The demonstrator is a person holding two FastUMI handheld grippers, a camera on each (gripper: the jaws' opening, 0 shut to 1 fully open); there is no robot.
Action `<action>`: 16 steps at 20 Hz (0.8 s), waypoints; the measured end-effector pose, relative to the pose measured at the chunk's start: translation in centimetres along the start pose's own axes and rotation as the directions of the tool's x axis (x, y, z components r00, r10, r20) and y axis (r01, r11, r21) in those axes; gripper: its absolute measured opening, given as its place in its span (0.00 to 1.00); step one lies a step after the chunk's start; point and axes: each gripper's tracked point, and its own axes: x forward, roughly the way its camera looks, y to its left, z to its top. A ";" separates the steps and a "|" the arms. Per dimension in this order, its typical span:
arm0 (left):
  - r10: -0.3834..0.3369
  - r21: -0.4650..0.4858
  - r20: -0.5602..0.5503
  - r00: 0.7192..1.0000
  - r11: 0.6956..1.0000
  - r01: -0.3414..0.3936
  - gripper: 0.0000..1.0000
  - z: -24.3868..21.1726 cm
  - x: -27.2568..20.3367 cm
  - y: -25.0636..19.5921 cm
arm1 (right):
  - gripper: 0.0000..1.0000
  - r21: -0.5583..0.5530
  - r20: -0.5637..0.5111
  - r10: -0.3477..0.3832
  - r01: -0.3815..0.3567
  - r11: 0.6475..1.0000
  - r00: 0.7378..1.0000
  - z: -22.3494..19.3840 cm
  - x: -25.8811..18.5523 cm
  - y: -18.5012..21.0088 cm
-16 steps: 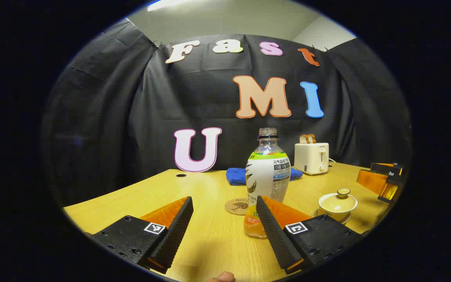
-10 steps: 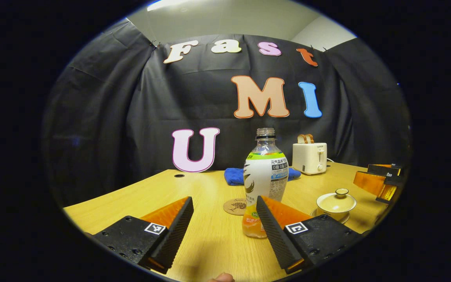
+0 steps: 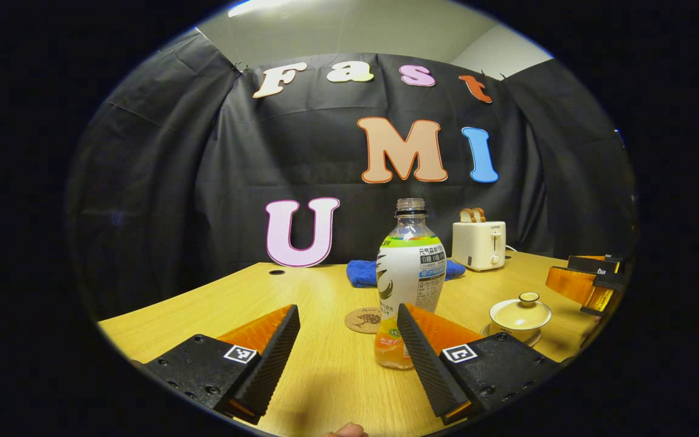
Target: Open the teacup lid with one hand, grasp the water bottle and pour water into the teacup with the other hand; after pouring, place the water bottle on the coaster and then close the teacup lid.
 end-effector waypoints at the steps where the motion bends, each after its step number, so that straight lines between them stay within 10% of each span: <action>1: -0.001 0.000 0.000 1.000 1.000 0.001 0.94 0.1 0.0 0.0 | 0.94 0.000 0.000 0.009 -0.009 1.000 1.000 0.0 0.0 0.2; 16: -0.008 -0.003 -0.001 1.000 1.000 0.008 0.95 0.0 0.1 -0.1 | 0.99 -0.099 -0.037 0.142 -0.145 0.984 0.989 0.0 0.7 6.0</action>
